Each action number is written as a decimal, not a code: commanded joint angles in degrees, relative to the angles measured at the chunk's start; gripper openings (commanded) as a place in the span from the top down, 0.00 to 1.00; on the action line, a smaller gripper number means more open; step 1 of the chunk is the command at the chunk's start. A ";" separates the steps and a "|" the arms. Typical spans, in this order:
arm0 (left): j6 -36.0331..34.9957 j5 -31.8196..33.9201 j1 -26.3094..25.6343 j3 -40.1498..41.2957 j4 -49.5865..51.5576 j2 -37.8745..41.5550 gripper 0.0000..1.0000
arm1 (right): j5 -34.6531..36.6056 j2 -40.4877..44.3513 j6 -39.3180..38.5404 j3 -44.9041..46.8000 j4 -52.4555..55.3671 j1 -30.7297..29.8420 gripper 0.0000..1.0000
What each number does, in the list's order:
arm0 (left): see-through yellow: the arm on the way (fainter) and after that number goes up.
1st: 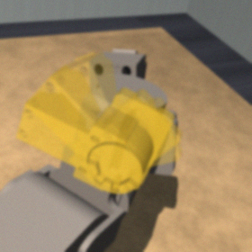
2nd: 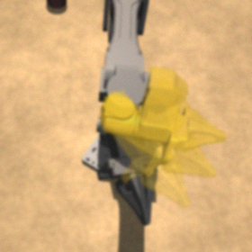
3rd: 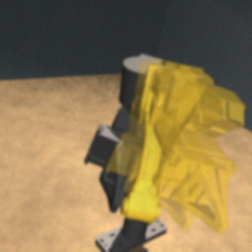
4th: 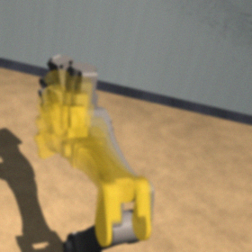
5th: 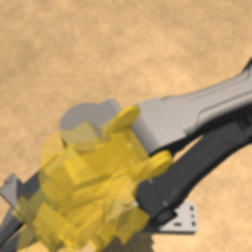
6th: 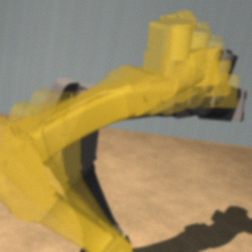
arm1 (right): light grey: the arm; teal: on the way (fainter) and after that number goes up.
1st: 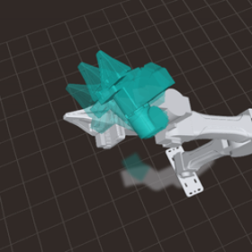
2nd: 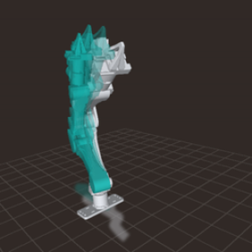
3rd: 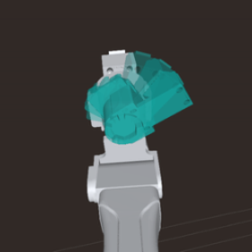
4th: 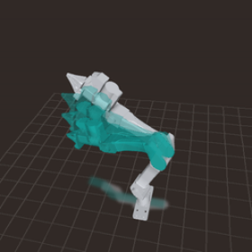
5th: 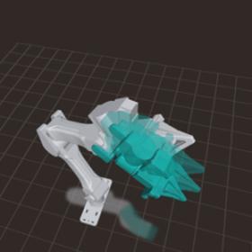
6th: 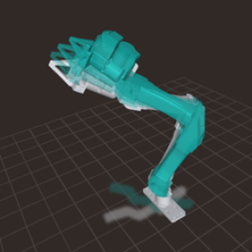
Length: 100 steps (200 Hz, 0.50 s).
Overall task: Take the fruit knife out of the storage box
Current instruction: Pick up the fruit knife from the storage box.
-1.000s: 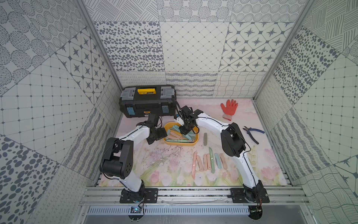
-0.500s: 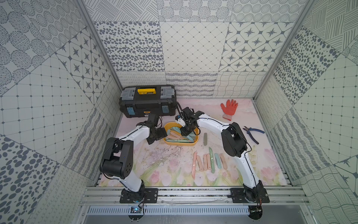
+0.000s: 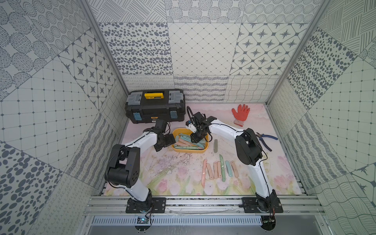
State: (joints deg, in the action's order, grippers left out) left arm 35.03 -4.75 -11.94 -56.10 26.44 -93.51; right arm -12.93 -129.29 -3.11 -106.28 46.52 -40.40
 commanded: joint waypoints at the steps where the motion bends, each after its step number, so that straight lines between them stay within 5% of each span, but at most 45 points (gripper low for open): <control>1: 0.53 0.83 0.26 0.04 0.39 -0.04 0.08 | -1.27 1.16 0.51 0.42 -0.12 0.10 0.65; 70: 0.59 0.73 0.25 -0.09 0.33 -0.46 0.08 | -1.45 -0.18 0.39 -0.28 1.12 -0.01 0.64; 100: 0.69 0.75 0.23 -0.10 0.35 -0.44 0.08 | -1.81 -0.35 0.54 -0.47 1.12 0.01 0.72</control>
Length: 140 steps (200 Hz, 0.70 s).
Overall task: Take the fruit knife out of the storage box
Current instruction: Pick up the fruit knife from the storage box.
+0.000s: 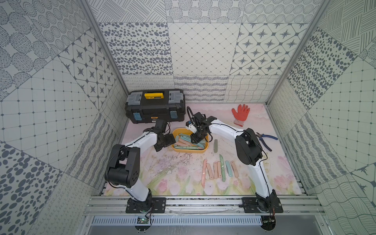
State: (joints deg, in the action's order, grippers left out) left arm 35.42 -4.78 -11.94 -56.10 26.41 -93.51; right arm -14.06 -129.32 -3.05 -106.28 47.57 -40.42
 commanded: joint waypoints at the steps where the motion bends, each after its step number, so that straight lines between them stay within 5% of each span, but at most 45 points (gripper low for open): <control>1: 0.28 0.75 0.24 -0.08 0.38 -0.44 0.08 | -0.67 -0.33 0.47 -0.47 0.07 0.03 0.72; 44: 0.33 0.74 0.26 -0.07 0.34 -0.45 0.08 | -1.14 -0.44 0.68 -0.89 0.26 0.04 0.83; 140: 0.14 0.75 0.23 -0.61 0.43 -1.02 0.08 | -0.09 7.50 1.80 -1.99 0.14 0.16 0.84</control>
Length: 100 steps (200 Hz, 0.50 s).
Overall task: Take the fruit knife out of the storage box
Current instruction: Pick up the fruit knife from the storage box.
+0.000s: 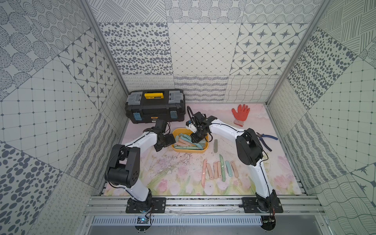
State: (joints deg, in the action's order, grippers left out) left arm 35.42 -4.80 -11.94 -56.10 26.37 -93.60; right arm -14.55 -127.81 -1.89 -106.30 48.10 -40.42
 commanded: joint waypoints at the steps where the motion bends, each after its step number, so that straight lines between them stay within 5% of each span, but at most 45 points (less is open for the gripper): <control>1: 0.16 0.76 0.20 -0.69 0.46 -0.95 0.08 | 0.39 6.08 0.69 -1.97 -0.42 0.16 0.84; 63: -0.13 0.41 0.23 -0.97 0.63 -0.90 0.08 | 2.54 12.74 3.85 -1.89 0.46 1.32 0.82; 100: -0.23 -0.01 0.21 -0.83 0.32 -0.84 0.08 | 3.23 20.38 11.07 6.57 -2.80 5.19 0.81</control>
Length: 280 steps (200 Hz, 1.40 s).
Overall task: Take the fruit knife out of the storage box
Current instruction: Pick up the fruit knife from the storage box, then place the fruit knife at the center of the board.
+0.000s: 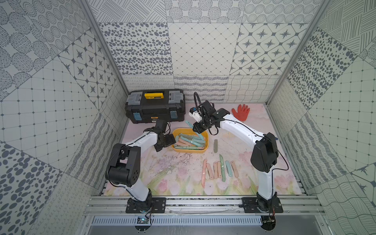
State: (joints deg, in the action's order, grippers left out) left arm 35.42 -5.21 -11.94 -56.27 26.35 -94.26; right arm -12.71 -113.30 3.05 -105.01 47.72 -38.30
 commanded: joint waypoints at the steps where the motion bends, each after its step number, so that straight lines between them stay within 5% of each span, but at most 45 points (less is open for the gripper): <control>1: -0.20 0.43 0.19 -0.63 0.36 -0.16 0.08 | 1.38 6.14 6.33 5.44 -2.53 3.29 0.81; 48: -0.25 0.30 0.26 -0.47 0.01 -0.35 0.08 | 2.83 15.90 12.95 19.87 -6.68 9.70 0.82; 115: -0.19 0.05 0.21 -0.24 -0.22 -0.23 0.08 | 7.94 17.27 20.22 34.07 -11.70 14.31 0.82; 208: -0.12 -0.36 0.25 -0.03 -0.19 -0.24 0.09 | 5.86 3.90 21.27 33.49 -16.09 16.16 0.82; 280: -0.17 -0.26 0.25 -0.23 -0.17 -0.75 0.09 | 4.70 2.08 23.56 33.69 -17.37 16.30 0.81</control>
State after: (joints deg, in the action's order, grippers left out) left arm 35.42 -5.63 -11.92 -56.23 26.33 -94.45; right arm -7.27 -109.89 24.60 -71.40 30.70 -22.09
